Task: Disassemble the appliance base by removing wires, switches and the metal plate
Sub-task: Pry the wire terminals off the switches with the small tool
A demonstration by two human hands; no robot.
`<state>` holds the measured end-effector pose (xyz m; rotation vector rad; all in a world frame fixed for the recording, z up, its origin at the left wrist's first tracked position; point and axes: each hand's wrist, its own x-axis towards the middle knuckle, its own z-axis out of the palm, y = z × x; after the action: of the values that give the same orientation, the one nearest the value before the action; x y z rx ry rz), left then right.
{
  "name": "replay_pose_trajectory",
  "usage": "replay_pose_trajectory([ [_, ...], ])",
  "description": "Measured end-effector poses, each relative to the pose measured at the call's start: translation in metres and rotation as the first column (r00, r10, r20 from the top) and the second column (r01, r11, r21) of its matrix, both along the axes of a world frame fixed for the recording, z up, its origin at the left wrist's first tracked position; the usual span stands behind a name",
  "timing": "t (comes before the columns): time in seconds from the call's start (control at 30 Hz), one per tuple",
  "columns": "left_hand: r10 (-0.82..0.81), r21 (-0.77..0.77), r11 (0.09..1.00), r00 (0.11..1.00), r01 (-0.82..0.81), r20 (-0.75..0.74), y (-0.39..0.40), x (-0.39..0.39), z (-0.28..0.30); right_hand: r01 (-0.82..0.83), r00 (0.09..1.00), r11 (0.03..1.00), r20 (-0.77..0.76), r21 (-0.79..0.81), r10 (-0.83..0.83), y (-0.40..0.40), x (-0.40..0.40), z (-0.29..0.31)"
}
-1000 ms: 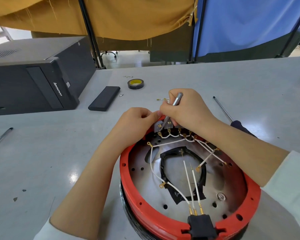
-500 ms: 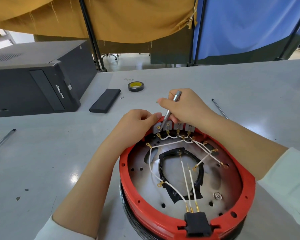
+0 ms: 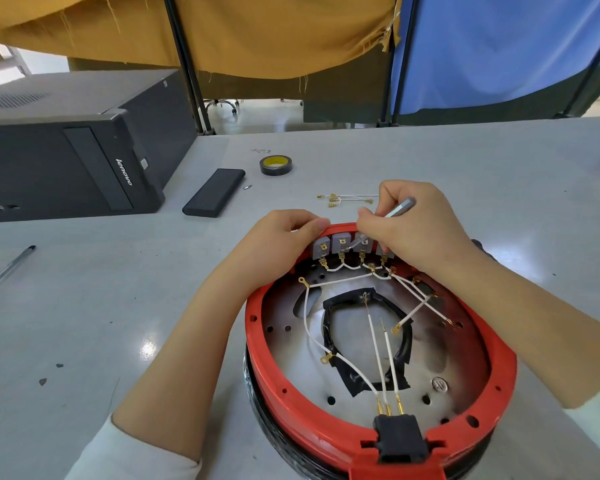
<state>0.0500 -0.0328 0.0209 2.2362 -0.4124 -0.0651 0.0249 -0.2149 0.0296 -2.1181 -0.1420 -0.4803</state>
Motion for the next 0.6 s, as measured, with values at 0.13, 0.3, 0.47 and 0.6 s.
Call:
replay_pose_trajectory([
  [0.13, -0.004, 0.003, 1.000, 1.000, 0.004, -0.001, 0.000, -0.001, 0.000, -0.006, 1.000, 0.997, 0.003, -0.081, 0.006, 0.002, 0.000, -0.001],
  [0.3, -0.006, 0.004, 1.000, 1.000, 0.006, 0.004, -0.001, 0.000, 0.000, -0.001, 1.000, 0.996, 0.005, -0.093, 0.002, 0.003, -0.001, -0.002],
  [0.47, -0.002, 0.018, 1.000, 0.999, 0.002, 0.036, -0.001, 0.001, 0.000, 0.014, 0.999, 0.991, -0.048, -0.131, -0.020, 0.007, 0.001, 0.004],
  [0.6, -0.010, 0.031, 0.999, 0.998, 0.008, 0.056, -0.001, 0.000, 0.000, 0.001, 0.983, 0.989, -0.182, -0.151, -0.029, 0.011, 0.013, 0.014],
])
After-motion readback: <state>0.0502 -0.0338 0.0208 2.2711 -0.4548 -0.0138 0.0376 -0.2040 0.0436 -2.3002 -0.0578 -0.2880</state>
